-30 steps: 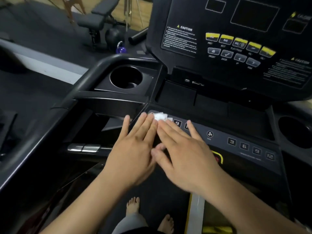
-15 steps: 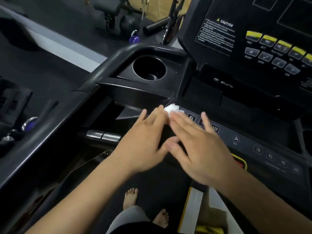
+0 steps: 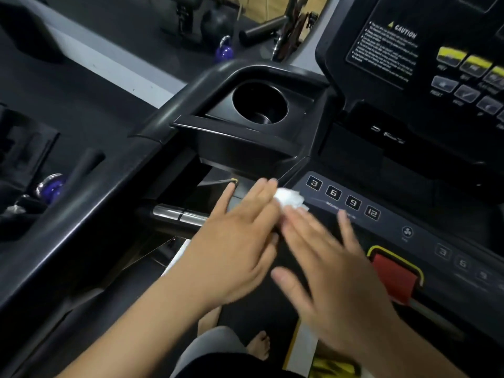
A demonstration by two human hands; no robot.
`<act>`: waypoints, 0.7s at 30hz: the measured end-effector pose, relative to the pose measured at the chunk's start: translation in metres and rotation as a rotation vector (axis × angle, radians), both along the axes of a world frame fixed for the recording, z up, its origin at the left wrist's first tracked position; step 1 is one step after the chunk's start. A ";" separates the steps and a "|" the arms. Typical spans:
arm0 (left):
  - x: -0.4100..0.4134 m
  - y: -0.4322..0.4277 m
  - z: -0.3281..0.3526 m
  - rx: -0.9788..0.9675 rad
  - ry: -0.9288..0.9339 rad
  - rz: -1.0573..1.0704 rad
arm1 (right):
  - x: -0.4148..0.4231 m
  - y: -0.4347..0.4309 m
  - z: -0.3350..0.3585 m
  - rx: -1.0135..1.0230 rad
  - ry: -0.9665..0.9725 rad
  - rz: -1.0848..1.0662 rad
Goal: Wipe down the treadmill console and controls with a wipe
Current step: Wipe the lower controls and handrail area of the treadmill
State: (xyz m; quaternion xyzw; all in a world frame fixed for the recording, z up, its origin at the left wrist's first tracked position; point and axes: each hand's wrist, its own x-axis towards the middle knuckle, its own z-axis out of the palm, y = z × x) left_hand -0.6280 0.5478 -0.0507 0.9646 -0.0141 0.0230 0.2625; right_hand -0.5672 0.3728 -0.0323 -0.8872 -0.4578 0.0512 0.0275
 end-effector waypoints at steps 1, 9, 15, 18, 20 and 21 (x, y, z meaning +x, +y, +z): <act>0.007 -0.005 0.002 0.063 -0.015 -0.009 | 0.008 0.000 0.003 0.015 -0.019 -0.029; -0.026 -0.024 -0.007 0.145 -0.024 -0.025 | -0.018 -0.020 -0.013 0.120 0.011 0.005; 0.031 -0.017 0.004 0.104 -0.005 -0.017 | 0.026 -0.002 0.000 0.089 -0.037 -0.100; 0.047 -0.012 0.010 0.094 0.008 0.016 | 0.035 0.008 0.006 0.071 -0.035 -0.150; 0.029 -0.015 0.009 0.145 -0.022 0.009 | 0.021 0.003 0.003 0.071 -0.018 -0.131; 0.016 -0.018 0.009 0.143 -0.038 0.011 | 0.010 -0.003 0.000 0.074 -0.008 -0.110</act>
